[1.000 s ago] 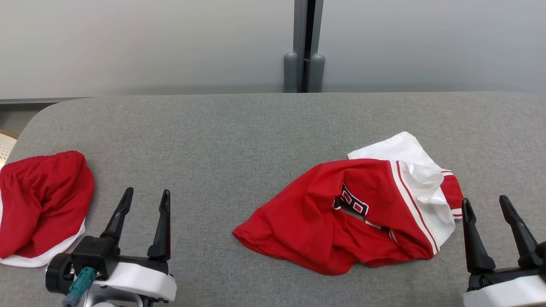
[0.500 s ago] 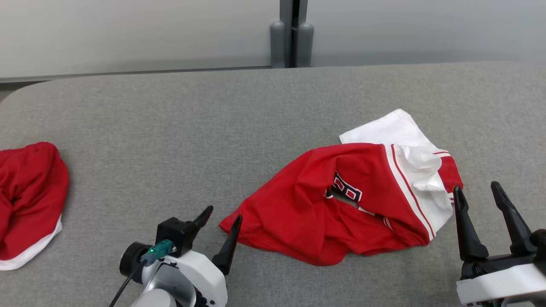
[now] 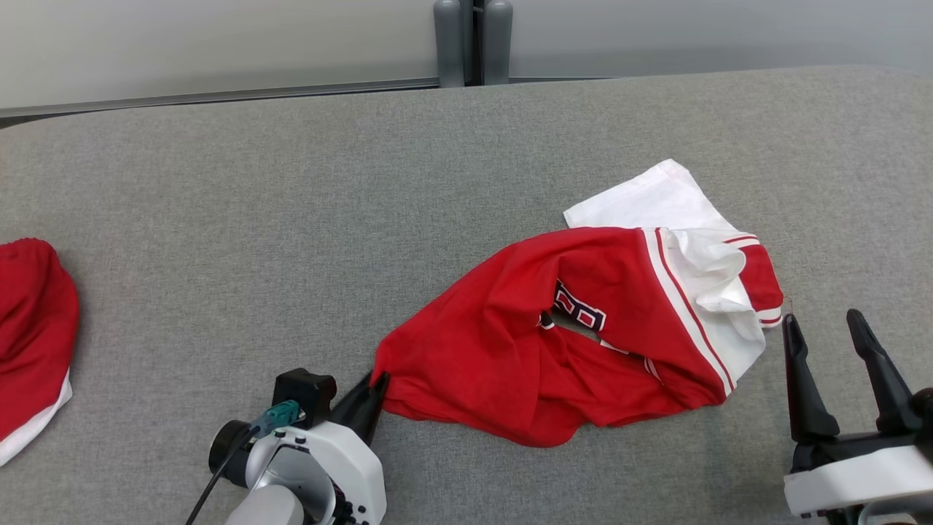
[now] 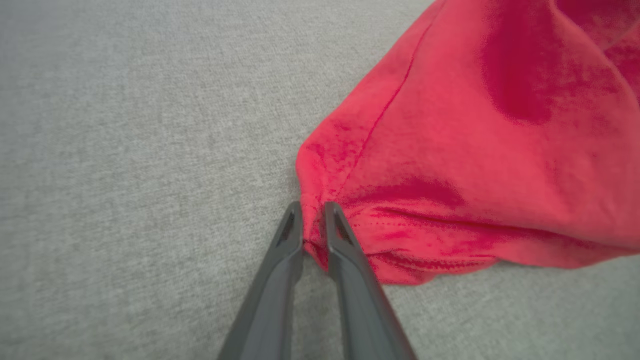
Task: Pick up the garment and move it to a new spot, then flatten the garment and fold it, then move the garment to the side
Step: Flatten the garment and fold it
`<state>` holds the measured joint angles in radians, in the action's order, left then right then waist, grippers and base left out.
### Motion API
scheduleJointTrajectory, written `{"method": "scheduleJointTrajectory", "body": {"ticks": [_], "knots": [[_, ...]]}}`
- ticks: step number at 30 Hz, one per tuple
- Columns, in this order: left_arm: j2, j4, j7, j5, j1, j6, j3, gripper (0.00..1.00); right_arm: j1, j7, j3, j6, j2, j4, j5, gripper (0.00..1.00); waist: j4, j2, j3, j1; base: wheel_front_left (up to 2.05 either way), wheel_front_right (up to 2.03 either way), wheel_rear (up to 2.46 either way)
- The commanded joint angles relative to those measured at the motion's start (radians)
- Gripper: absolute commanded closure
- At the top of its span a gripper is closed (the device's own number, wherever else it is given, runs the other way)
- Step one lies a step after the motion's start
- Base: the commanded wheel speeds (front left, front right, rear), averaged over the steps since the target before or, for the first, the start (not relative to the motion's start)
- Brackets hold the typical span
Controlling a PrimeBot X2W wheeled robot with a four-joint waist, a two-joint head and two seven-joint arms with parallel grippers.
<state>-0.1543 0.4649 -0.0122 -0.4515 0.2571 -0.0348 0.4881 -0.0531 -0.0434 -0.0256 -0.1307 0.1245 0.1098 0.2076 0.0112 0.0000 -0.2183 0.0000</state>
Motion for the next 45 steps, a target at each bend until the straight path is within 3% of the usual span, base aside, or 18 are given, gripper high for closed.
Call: {"method": "scheduleJointTrajectory", "body": {"ticks": [1,9,19,20,21,22,29,35,45], "knots": [[-0.002,0.011,-0.006,-0.005,0.010,-0.008,0.004,1.00,-0.010,0.005,0.001,0.000,0.010,-0.004,-0.012,0.00,-0.001,0.0000,0.000,0.0000,0.00,0.00,0.00],[-0.004,0.030,-0.040,-0.009,0.025,-0.001,0.001,1.00,0.001,0.025,0.078,0.000,0.027,-0.041,-0.060,0.00,-0.009,0.0000,-0.003,0.0000,0.00,0.00,0.00],[0.018,0.025,-0.068,0.000,0.064,-0.001,0.014,1.00,0.143,0.027,0.126,0.000,0.065,-0.201,-0.133,0.00,-0.050,0.0000,-0.038,0.0000,0.00,0.00,0.00],[0.019,0.024,-0.072,0.000,0.067,-0.003,0.014,1.00,0.149,0.032,0.119,0.000,0.063,-0.216,-0.132,0.40,-0.053,0.0000,-0.040,0.0000,0.00,0.00,0.00],[0.019,0.023,-0.081,0.000,0.070,-0.003,0.014,1.00,0.155,0.033,0.113,0.000,0.062,-0.226,-0.135,0.65,-0.057,0.0000,-0.042,0.0000,0.00,0.00,0.00],[0.019,0.022,-0.087,0.002,0.071,-0.003,0.014,1.00,0.161,0.028,0.103,0.000,0.059,-0.235,-0.129,1.00,-0.059,0.0000,-0.044,0.0000,0.00,0.00,0.00],[0.002,-0.020,-0.157,0.010,0.088,0.020,-0.011,1.00,0.178,-0.029,0.031,0.000,0.056,-0.215,-0.093,1.00,-0.066,0.0000,-0.042,0.0000,0.00,0.00,0.00],[-0.049,-0.136,-0.206,0.032,0.110,0.060,-0.057,1.00,0.206,-0.087,-0.034,0.000,0.081,-0.122,-0.059,1.00,-0.067,0.0000,-0.008,0.0000,0.00,0.00,0.00],[-0.178,-0.439,-0.140,0.077,0.175,0.132,-0.136,1.00,0.335,-0.073,-0.103,0.000,0.173,0.072,-0.015,1.00,-0.051,0.0000,0.110,0.0000,0.00,0.00,0.00]]}}
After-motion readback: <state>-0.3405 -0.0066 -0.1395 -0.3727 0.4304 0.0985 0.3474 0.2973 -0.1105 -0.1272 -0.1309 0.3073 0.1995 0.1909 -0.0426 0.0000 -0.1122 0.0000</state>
